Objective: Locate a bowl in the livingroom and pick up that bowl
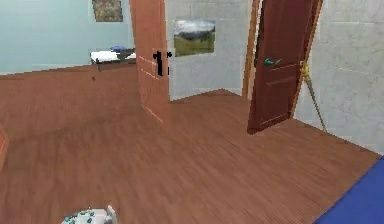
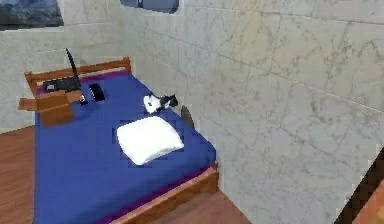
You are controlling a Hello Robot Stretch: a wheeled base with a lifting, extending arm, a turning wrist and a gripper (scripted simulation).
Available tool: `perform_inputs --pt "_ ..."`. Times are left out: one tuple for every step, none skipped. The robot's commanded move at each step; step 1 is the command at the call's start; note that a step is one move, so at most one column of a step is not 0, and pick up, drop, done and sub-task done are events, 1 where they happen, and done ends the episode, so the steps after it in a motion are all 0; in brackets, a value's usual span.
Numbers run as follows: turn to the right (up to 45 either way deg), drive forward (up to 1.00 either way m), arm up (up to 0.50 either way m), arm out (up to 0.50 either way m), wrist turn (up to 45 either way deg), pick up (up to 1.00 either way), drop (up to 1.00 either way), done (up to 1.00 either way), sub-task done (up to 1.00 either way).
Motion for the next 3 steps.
perform_inputs --pt "0.0 0.55 0.00 0.00 0.0 0.00 0.00 0.00 0.00" --pt "-33.0 0.00 0.00 0.00 0.0 0.00 0.00 0.00 0.00" --pt "0.0 0.15 0.00 0.00 0.0 0.00 0.00 0.00 0.00"
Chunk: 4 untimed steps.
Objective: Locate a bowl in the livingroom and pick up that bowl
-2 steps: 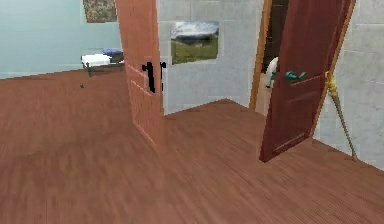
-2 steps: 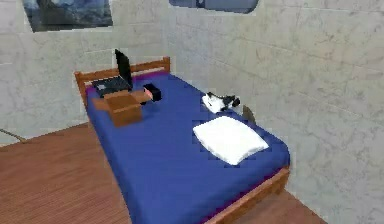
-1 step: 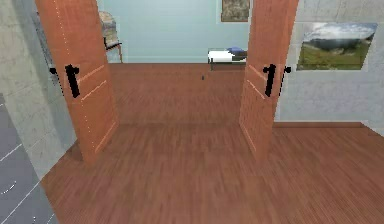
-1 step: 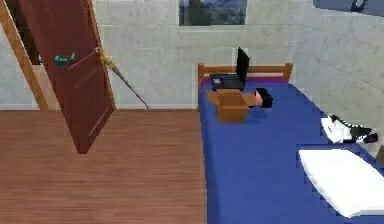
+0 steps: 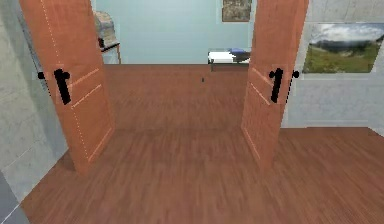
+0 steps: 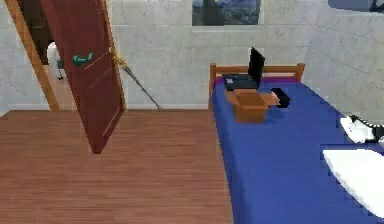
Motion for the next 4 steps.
perform_inputs --pt "42.0 0.00 0.00 0.00 0.0 0.00 0.00 0.00 0.00" --pt "0.0 0.40 0.00 0.00 0.0 0.00 0.00 0.00 0.00" --pt "0.0 1.00 0.00 0.00 0.0 0.00 0.00 0.00 0.00" --pt "18.0 0.00 0.00 0.00 0.0 0.00 0.00 0.00 0.00"
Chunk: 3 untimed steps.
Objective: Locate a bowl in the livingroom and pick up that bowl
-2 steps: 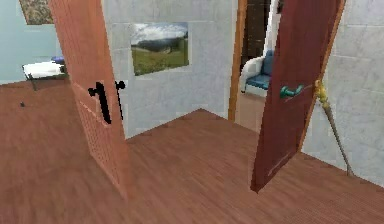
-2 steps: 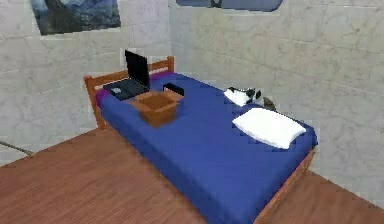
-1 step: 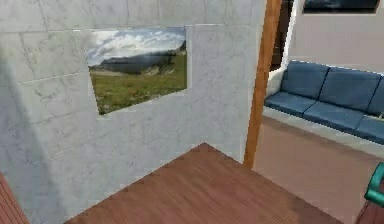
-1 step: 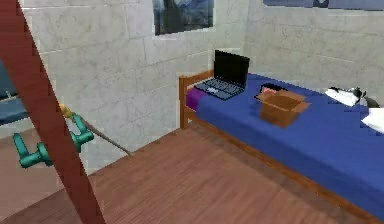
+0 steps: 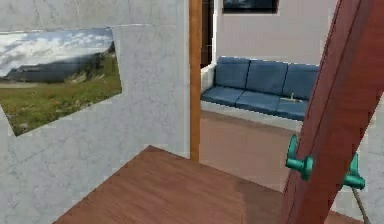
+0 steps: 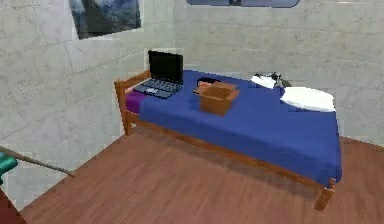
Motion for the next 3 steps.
perform_inputs --pt "0.0 0.10 0.00 0.00 0.0 0.00 0.00 0.00 0.00" --pt "-15.0 0.00 0.00 0.00 0.0 0.00 0.00 0.00 0.00" --pt "0.0 0.60 0.00 0.00 0.0 0.00 0.00 0.00 0.00"
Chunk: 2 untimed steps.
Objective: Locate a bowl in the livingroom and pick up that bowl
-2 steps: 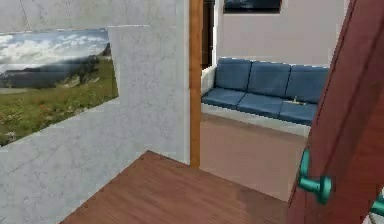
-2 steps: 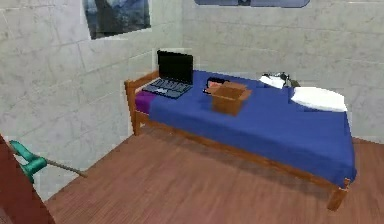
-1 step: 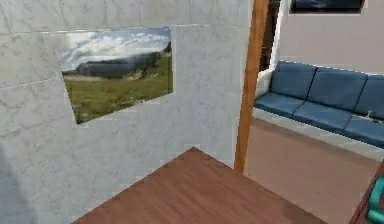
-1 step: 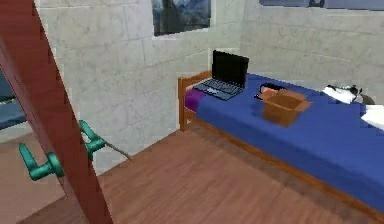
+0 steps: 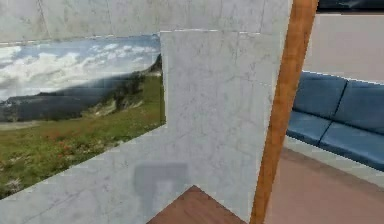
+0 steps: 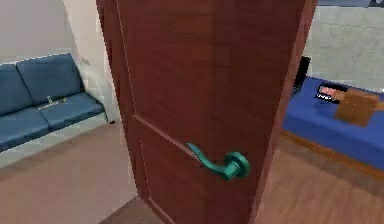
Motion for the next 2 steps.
perform_inputs --pt "42.0 0.00 0.00 0.00 0.0 0.00 0.00 0.00 0.00" --pt "0.0 1.00 0.00 0.00 0.0 0.00 0.00 0.00 0.00"
